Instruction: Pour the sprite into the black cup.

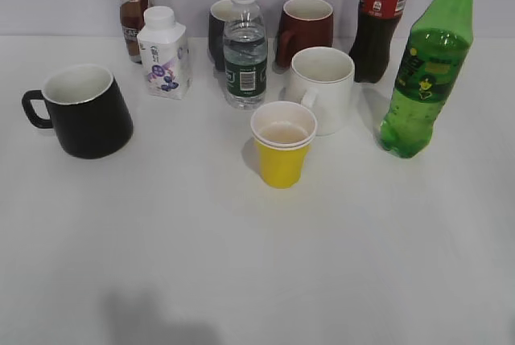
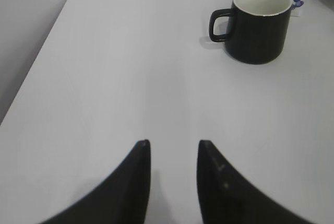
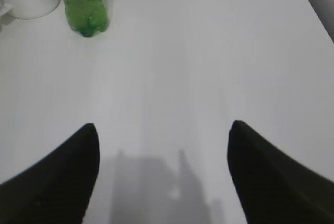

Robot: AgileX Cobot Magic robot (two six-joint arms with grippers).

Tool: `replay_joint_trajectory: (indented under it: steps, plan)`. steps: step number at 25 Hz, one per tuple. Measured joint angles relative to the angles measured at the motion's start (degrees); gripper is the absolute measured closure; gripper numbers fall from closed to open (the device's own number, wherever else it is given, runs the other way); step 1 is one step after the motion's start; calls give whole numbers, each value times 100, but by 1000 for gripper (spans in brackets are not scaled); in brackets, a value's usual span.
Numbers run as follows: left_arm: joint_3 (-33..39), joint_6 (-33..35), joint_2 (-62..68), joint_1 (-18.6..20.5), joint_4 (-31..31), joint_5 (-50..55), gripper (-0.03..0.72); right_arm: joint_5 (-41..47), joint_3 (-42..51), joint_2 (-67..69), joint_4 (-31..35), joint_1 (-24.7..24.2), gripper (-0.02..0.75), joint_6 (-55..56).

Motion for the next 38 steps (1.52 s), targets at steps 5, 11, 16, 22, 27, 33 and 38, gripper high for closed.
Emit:
replay_joint_trajectory:
  steps: [5,11,16,22,27,33,38]
  plan:
    - [0,0,0,0,0,0,447,0,0,0,0,0,167,0]
    - [0,0,0,0,0,0,447,0,0,0,0,0,167,0]
    - [0,0,0,0,0,0,447,0,0,0,0,0,167,0]
    - [0,0,0,0,0,0,447,0,0,0,0,0,167,0]
    - [0,0,0,0,0,0,447,0,0,0,0,0,167,0]
    - [0,0,0,0,0,0,447,0,0,0,0,0,167,0]
    - [-104,0,33,0,-190,-1098,447,0,0,0,0,0,167,0]
